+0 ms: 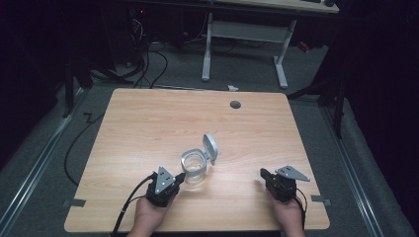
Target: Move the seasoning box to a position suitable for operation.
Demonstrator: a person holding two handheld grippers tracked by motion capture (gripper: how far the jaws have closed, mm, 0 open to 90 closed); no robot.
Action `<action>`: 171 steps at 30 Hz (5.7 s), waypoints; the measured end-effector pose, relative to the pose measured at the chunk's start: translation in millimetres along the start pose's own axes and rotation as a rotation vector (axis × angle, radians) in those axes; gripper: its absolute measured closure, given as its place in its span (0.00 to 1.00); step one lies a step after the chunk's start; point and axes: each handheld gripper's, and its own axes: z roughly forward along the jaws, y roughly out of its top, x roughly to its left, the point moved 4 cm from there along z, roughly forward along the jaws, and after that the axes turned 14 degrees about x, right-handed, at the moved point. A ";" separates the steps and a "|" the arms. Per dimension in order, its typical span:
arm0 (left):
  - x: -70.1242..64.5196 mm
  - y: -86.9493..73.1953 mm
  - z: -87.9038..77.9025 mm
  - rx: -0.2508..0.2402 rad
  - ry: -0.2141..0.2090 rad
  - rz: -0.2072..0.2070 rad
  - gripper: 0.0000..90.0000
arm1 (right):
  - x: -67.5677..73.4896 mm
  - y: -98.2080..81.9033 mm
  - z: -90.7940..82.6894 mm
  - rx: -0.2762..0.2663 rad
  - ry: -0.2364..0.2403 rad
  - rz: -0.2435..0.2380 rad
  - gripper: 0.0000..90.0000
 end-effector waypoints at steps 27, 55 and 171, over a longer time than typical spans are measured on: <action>19.6 30.7 24.3 -0.044 0.015 -0.034 1.00 | -0.3 -2.4 -0.4 0.019 0.042 -0.014 0.94; -30.4 -22.6 4.1 0.046 -0.100 0.019 0.97 | 12.1 -0.4 6.7 0.043 0.041 -0.042 0.94; -22.6 -25.1 25.9 0.074 -0.122 -0.033 0.95 | 104.9 119.3 6.9 -0.159 0.201 -0.211 1.00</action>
